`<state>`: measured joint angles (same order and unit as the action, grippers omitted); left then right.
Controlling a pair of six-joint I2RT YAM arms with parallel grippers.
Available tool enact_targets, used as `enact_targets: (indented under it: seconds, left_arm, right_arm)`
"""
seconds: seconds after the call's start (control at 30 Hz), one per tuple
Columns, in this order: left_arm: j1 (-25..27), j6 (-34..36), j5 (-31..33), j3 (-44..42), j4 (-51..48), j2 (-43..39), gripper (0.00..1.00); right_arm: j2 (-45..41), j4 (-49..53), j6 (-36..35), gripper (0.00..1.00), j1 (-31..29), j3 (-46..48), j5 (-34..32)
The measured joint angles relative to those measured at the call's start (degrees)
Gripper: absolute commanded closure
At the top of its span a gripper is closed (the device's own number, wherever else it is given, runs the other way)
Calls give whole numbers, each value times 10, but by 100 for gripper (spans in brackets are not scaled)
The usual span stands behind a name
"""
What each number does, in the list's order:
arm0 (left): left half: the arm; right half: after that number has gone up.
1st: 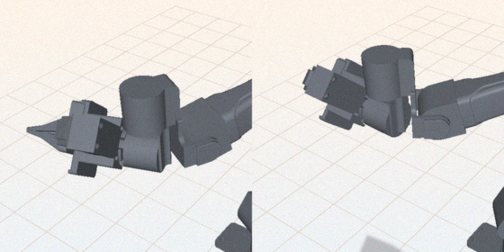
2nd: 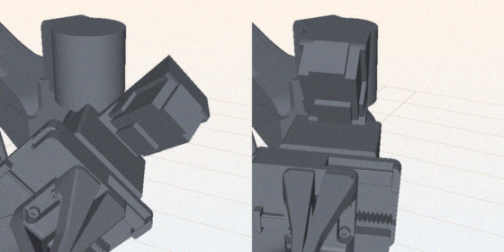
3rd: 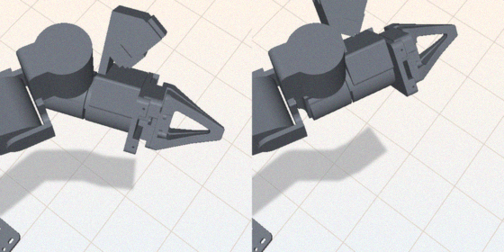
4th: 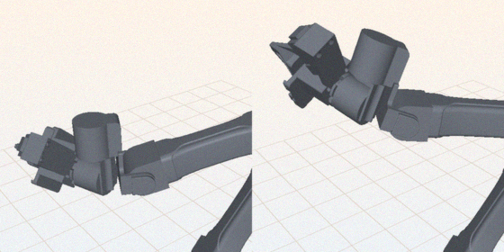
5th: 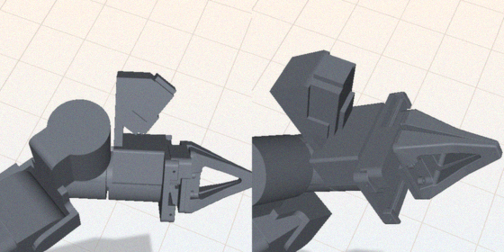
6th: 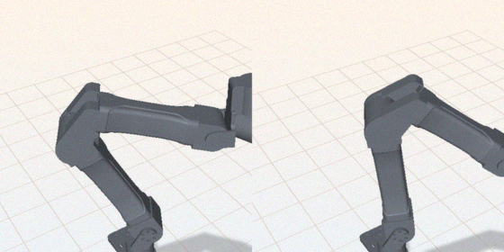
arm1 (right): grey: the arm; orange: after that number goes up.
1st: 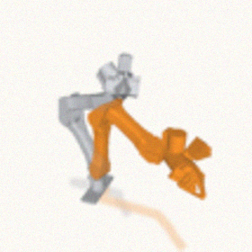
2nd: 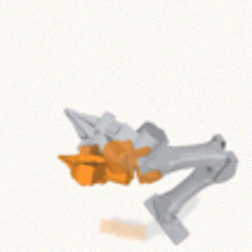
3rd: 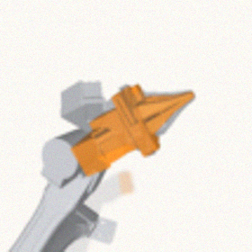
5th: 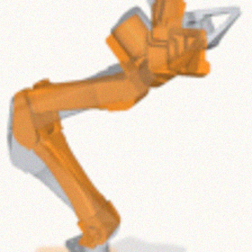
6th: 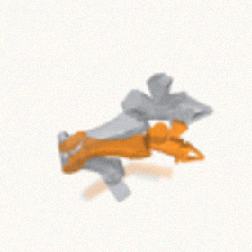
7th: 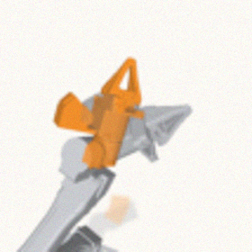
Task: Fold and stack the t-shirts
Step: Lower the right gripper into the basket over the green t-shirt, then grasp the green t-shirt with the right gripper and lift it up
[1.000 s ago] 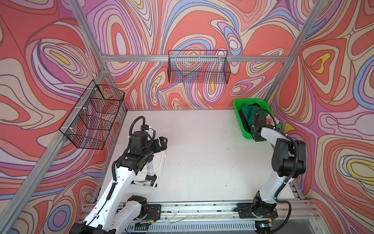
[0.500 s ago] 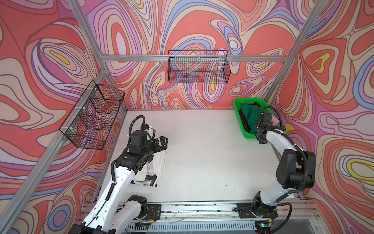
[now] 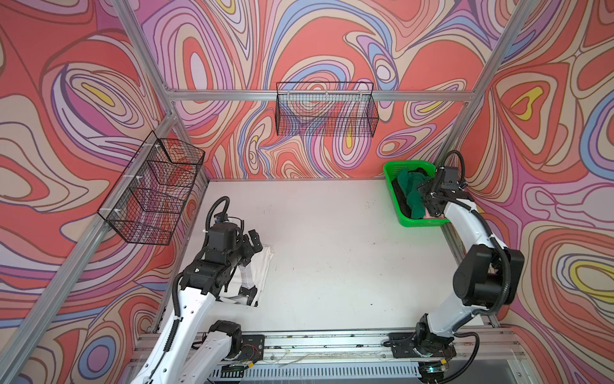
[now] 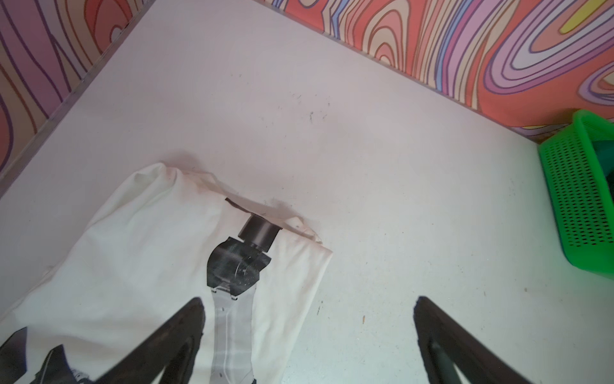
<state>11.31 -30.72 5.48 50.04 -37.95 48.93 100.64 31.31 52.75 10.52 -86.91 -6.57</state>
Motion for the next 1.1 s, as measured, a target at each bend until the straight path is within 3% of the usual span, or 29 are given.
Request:
enact_targets:
  seconds: [0.1, 0.37, 0.57, 0.67, 0.87, 1.1]
  left_arm:
    - [0, 0, -1, 0, -13, 17, 0]
    - [-1, -5, -25, 5, -26, 35, 0]
    - [-1, -4, -52, 6, -26, 37, 0]
    - [-2, -4, -57, 6, -26, 35, 0]
    - [-4, -4, -72, 6, -26, 33, 0]
    - [-9, -4, -83, 6, -26, 33, 1]
  right_arm:
    - [65, 15, -23, 31, 0, -50, 11]
    - [216, 69, -73, 43, 0, -199, 14]
    - [269, 105, -100, 55, 0, -266, -17]
    - [297, 119, -113, 74, 0, -299, -31]
    - [310, 126, -128, 98, 0, -310, -24]
    - [282, 104, -127, 100, 0, -271, -12]
